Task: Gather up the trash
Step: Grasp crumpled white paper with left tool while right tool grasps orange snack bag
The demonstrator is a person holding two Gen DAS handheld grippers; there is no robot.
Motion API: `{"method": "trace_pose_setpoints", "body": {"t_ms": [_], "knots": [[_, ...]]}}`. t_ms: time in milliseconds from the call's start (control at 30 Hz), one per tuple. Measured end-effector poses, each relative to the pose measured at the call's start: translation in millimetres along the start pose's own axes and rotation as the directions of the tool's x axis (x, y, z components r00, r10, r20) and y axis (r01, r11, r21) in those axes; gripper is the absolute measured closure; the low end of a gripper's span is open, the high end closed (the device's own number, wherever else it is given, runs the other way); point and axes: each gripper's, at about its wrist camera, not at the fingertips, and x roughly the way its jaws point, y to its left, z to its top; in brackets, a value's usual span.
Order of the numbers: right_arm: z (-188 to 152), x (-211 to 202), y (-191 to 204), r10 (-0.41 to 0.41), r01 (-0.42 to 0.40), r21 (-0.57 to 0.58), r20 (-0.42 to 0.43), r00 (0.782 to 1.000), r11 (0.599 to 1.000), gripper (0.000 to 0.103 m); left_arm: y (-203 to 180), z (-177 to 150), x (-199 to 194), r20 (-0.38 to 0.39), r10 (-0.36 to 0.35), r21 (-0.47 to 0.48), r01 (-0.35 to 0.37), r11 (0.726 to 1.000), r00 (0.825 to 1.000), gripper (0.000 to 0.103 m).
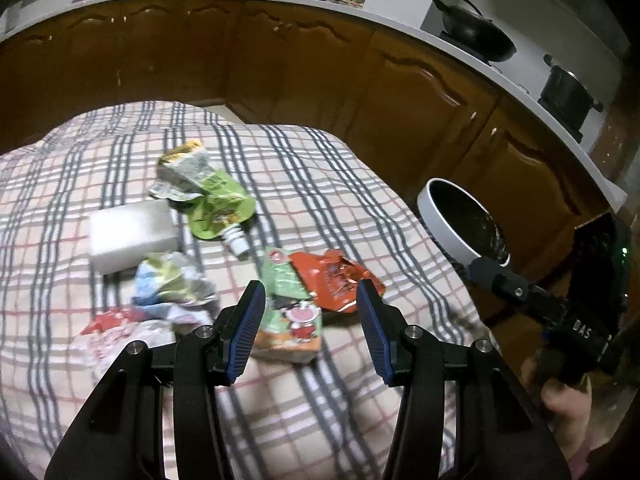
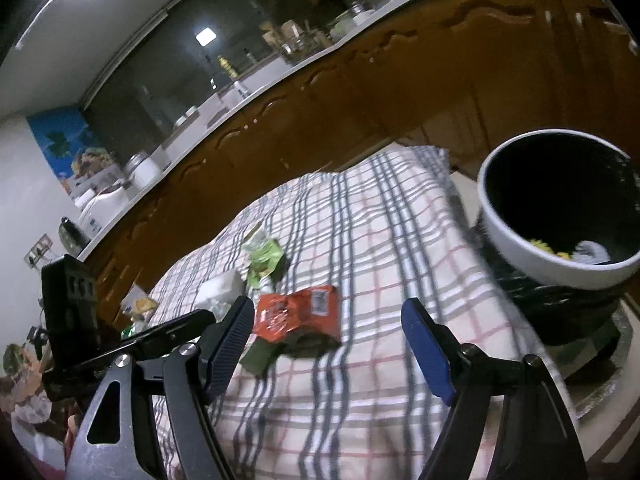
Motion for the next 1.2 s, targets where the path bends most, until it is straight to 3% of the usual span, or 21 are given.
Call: {"method": "trace_pose_setpoints", "body": {"t_ms": [100,233,433,667,767,800,833,867,933,1033,1200], "knots": [[-1.5,8.7,8.9,0.016,-0.016,-0.019,-0.015,1.000,1.000,0.025,5.0,-3.2,-10.8,0.014,0.038,0.013,-0.038,0.999,0.999,0.055],[-1.3,18.5,17.6,0.028,-0.029,-0.039,-0.031,0.999,0.999,0.025,22.2,-9.2,-25.8,0.032,0.093,0.009,-0.093,0.996,0.995,0.043],[-3.1,37.0,30.4,0.028,-0.035,-0.096,-0.069,0.997,0.995,0.027,53.7,-16.8,-41.9,0.041,0.166,-0.015,-0.165,0.986,0.985,0.036],[-8.2,63.9,32.8,-0.009,-0.010,-0.145,-0.127,0.992,0.989,0.032,76.5,-26.8,-24.4,-0.022,0.208,-0.017,-0.208,0.978,0.978,0.033],[-11.2,73.3,30.3,-0.020,-0.003,-0.148,-0.153,0.988,0.989,0.050,79.1,-31.4,-10.5,-0.047,0.245,-0.001,-0.245,0.969,0.968,0.033],[-12.3,76.4,29.6,-0.026,0.002,-0.149,-0.162,0.986,0.989,0.062,79.5,-32.8,-6.7,-0.053,0.261,0.005,-0.262,0.965,0.964,0.034],[-13.3,78.9,29.3,-0.033,0.007,-0.151,-0.169,0.985,0.989,0.075,80.2,-34.0,-3.7,-0.057,0.277,0.010,-0.277,0.961,0.959,0.035],[-14.3,80.5,27.9,-0.036,0.009,-0.151,-0.175,0.984,0.988,0.081,81.0,-35.1,-1.8,-0.053,0.287,0.014,-0.287,0.958,0.956,0.040],[-15.1,80.4,28.6,-0.030,0.003,-0.155,-0.171,0.985,0.988,0.092,82.4,-36.5,-1.1,-0.052,0.285,0.014,-0.285,0.959,0.957,0.063],[-13.4,73.8,31.9,-0.025,0.000,-0.172,-0.148,0.989,0.985,0.095,82.2,-35.6,-5.5,-0.037,0.267,0.012,-0.267,0.964,0.963,0.077],[-7.5,58.9,30.9,0.001,-0.020,-0.163,-0.117,0.993,0.986,0.096,63.8,-29.6,-14.8,-0.001,0.214,0.027,-0.214,0.976,0.977,0.081]]}}
